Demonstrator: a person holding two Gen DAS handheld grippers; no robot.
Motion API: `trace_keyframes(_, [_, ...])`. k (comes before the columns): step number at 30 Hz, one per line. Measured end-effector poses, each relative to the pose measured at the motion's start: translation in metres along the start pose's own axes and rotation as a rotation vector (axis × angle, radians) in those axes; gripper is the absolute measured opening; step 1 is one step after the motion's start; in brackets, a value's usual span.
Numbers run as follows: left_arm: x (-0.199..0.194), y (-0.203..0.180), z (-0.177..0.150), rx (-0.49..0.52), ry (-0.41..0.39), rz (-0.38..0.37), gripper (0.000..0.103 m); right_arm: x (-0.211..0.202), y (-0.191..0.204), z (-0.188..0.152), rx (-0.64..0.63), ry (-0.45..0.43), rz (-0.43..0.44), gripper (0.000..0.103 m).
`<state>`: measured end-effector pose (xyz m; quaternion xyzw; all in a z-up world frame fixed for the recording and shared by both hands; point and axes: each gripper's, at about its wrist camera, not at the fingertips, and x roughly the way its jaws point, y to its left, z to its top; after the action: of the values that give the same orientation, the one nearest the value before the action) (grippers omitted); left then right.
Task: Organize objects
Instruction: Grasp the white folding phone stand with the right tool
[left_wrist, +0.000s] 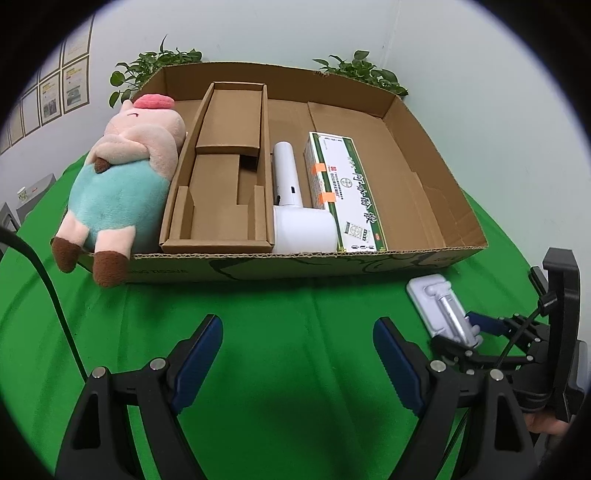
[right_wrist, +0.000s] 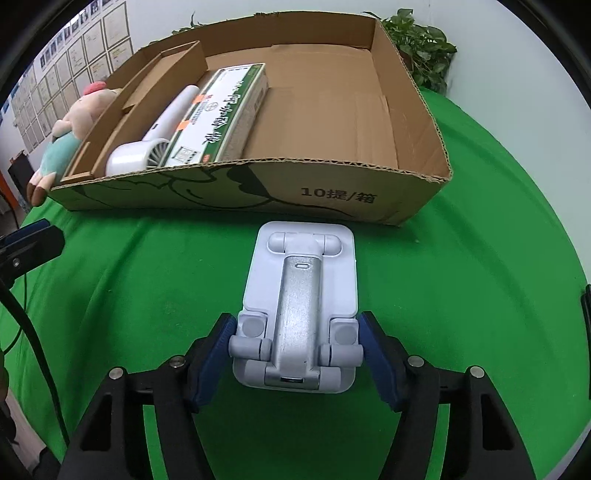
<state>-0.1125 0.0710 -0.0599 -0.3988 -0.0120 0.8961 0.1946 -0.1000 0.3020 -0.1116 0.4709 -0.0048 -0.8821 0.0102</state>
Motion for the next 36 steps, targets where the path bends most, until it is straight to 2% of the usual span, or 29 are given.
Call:
trace_keyframes(2, [0.0, 0.001, 0.002, -0.005, -0.003, -0.029, 0.084, -0.004, 0.005, -0.004, -0.009, 0.006, 0.051, 0.065])
trace_keyframes(7, [0.009, -0.004, 0.001, -0.031, 0.067, -0.221, 0.084, -0.017, 0.025, -0.02, -0.074, 0.003, 0.193, 0.068])
trace_keyframes(8, [0.012, -0.007, 0.001, -0.033, 0.081, -0.26, 0.084, -0.019, 0.027, -0.022, -0.081, -0.008, 0.194, 0.072])
trace_keyframes(9, [0.015, -0.01, 0.0, -0.032, 0.095, -0.286, 0.084, -0.022, 0.029, -0.024, -0.09, -0.022, 0.178, 0.091])
trace_keyframes(10, [0.019, -0.013, -0.001, -0.032, 0.109, -0.303, 0.084, -0.025, 0.031, -0.025, -0.099, -0.036, 0.159, 0.102])
trace_keyframes(13, [0.033, -0.02, -0.003, -0.045, 0.17, -0.357, 0.084, -0.034, 0.037, -0.024, -0.115, -0.073, 0.175, 0.102])
trace_keyframes(20, [0.05, -0.025, -0.009, -0.108, 0.222, -0.409, 0.084, -0.033, 0.039, -0.024, -0.131, -0.066, 0.21, 0.102])
trace_keyframes(24, [0.054, -0.024, -0.014, -0.147, 0.248, -0.425, 0.084, -0.03, 0.053, -0.025, -0.179, -0.048, 0.186, 0.087])
trace_keyframes(27, [0.052, -0.021, -0.017, -0.16, 0.244, -0.425, 0.084, -0.031, 0.064, -0.028, -0.203, -0.048, 0.161, 0.08])
trace_keyframes(28, [0.051, -0.021, -0.017, -0.162, 0.244, -0.428, 0.084, -0.031, 0.067, -0.029, -0.213, -0.051, 0.151, 0.071])
trace_keyframes(31, [0.05, -0.019, -0.019, -0.164, 0.239, -0.43, 0.083, -0.033, 0.075, -0.032, -0.243, -0.053, 0.118, 0.059])
trace_keyframes(36, [0.049, -0.017, -0.02, -0.17, 0.243, -0.434, 0.083, -0.035, 0.074, -0.032, -0.244, -0.056, 0.119, 0.058])
